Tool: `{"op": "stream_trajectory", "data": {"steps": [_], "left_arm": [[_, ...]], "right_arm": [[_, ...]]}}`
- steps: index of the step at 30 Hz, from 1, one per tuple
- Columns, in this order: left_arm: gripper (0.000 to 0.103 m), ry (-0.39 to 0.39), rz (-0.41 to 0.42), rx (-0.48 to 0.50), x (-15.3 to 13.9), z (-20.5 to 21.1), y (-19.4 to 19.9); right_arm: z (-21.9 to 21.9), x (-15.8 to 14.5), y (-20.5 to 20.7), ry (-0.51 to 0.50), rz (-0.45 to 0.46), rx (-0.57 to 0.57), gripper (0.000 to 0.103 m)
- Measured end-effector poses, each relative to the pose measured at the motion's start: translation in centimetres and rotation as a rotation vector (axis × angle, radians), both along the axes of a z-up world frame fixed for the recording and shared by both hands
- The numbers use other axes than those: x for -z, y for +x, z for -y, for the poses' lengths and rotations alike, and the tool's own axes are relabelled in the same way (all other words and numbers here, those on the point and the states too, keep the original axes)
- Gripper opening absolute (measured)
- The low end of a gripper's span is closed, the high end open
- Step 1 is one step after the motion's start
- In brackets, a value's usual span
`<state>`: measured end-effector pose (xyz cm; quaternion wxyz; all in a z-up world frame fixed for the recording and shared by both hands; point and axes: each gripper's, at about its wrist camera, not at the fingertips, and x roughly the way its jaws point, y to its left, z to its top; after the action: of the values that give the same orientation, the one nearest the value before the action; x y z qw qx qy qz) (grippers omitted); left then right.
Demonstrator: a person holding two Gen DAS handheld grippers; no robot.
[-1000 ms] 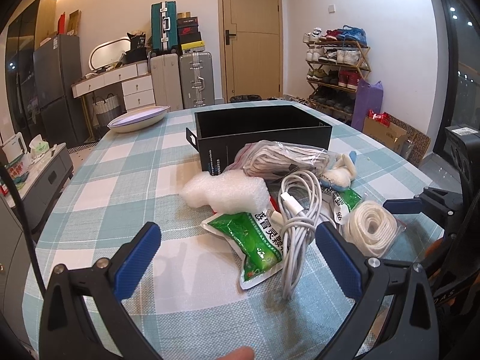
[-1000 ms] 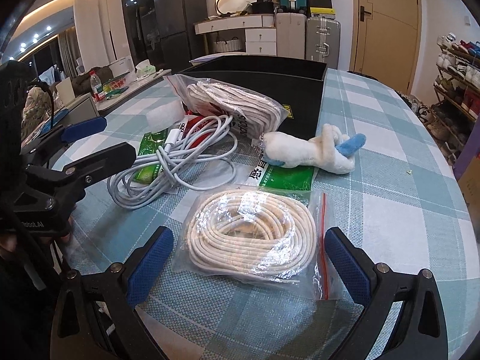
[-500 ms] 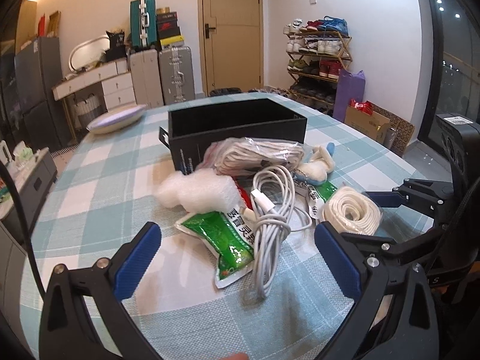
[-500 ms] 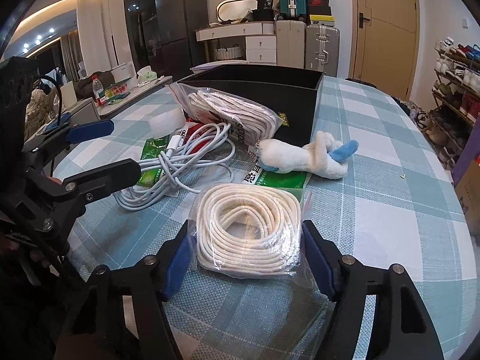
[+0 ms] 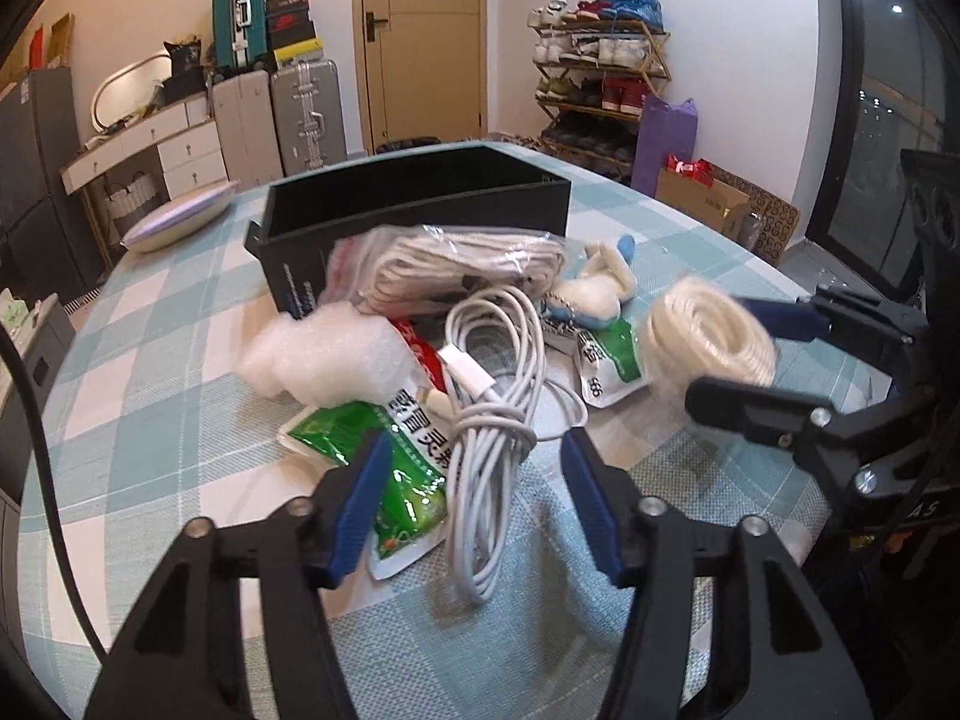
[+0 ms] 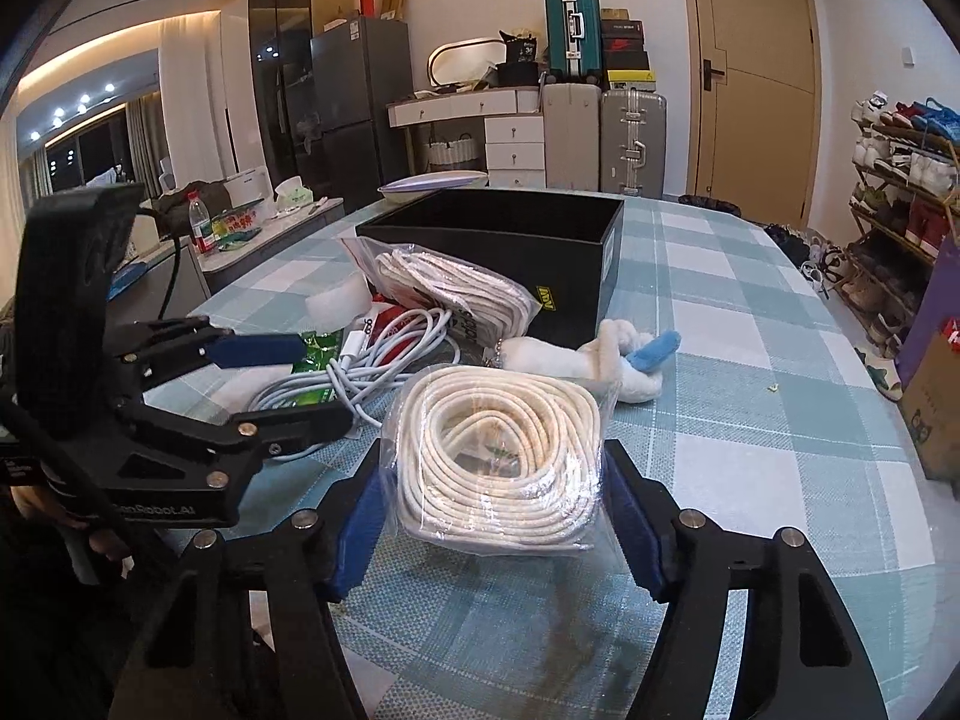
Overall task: Organize soft objects
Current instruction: 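Grasp the white cable bundle with the left tool while the right tool lifts the rope bag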
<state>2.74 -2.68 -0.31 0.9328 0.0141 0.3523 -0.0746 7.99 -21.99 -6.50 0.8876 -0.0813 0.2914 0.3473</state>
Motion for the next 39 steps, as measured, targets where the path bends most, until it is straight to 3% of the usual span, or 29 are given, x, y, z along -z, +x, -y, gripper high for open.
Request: {"op": "stream_trajectory", "data": {"steps": [8,11,24,39], "left_arm": [[0.042,0.016,-0.007,0.047,0.4,1.7,0.3],[0.029,0.006,-0.028,0.045,0.6,1.6,0.7],[0.028,-0.069,0.036,0.060,-1.1,0.6,-1.8],[0.028,-0.104,0.127,0.055,-4.6,0.0,-3.8]], "right_arm": [[0.2,-0.7,-0.5,0.023,0.022,-0.003,0.068],[0.2,-0.8,-0.5,0.026,0.027,-0.004,0.068],[1.1,-2.3,-0.9,0.071,0.067,0.007,0.068],[1.5,-4.7,-1.1,0.107,0.105,0.010,0.068]]}}
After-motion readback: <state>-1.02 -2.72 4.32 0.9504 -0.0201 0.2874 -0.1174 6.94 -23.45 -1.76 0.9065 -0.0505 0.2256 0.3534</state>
